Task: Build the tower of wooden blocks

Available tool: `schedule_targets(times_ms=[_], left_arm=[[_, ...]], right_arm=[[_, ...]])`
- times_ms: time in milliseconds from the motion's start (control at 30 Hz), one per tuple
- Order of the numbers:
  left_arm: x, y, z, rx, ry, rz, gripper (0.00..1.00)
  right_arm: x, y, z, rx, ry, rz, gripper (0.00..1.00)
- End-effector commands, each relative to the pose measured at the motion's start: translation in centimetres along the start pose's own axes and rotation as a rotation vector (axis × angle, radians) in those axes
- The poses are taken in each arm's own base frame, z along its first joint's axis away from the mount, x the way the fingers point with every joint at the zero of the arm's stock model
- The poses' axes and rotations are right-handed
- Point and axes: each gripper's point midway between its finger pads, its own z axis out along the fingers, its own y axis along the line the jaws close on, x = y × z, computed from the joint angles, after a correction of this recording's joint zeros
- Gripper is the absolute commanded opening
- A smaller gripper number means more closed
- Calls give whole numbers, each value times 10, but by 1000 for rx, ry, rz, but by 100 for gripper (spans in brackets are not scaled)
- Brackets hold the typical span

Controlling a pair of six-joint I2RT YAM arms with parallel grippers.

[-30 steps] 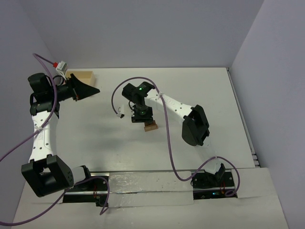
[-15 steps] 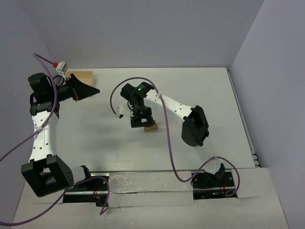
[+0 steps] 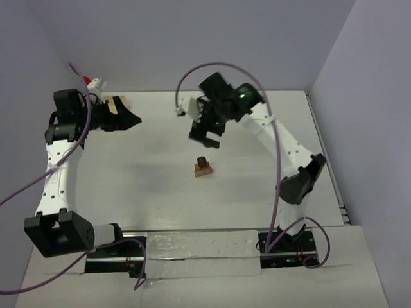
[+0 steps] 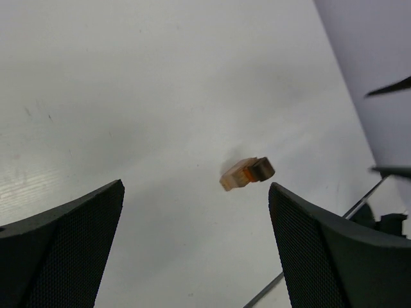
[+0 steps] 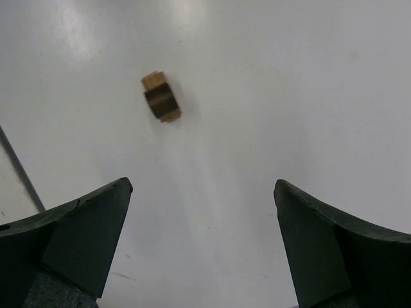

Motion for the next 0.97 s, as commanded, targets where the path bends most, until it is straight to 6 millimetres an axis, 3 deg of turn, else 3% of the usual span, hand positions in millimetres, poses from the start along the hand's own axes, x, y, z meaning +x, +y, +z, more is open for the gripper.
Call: schedule_targets(times_ms=[0,67,133,200,233,267,367,433,500,567,667,933], left_arm=[[24,25,18,-189,114,123,99],[31,19,28,-168,142,172,99],[30,25,32,-197,128,222,99],[26,35,34,-250,107,238,99],[25,43,37,-282,105,243,99],[25,43,37,-283,105,243,99],[34,62,46,-337,137,228,99],[48,71,50,-350,151,224,99],[49,71,51,-340,133,245,99],[55,73,48,-343,124,269,99],[54,72,43,-354,108,284,99],[57,70,38,-357,93,281,99]], right_arm=[[48,-52,-54,93,-160,325,100],[56,-62,-69,144,-216,381,100],[97,-75,-71,226,-226,503,100],[120,-87,-78,350,-258,593,100],[157,-88,-68,426,-227,708,100],[145,-98,-87,493,-301,670,100],[204,-88,-70,616,-306,866,100],[234,-72,-46,642,-275,973,100],[243,-71,-47,700,-287,1008,100],[259,-61,-36,725,-287,1053,100],[268,-60,-43,800,-318,1066,100],[266,-57,-53,825,-347,1070,100]])
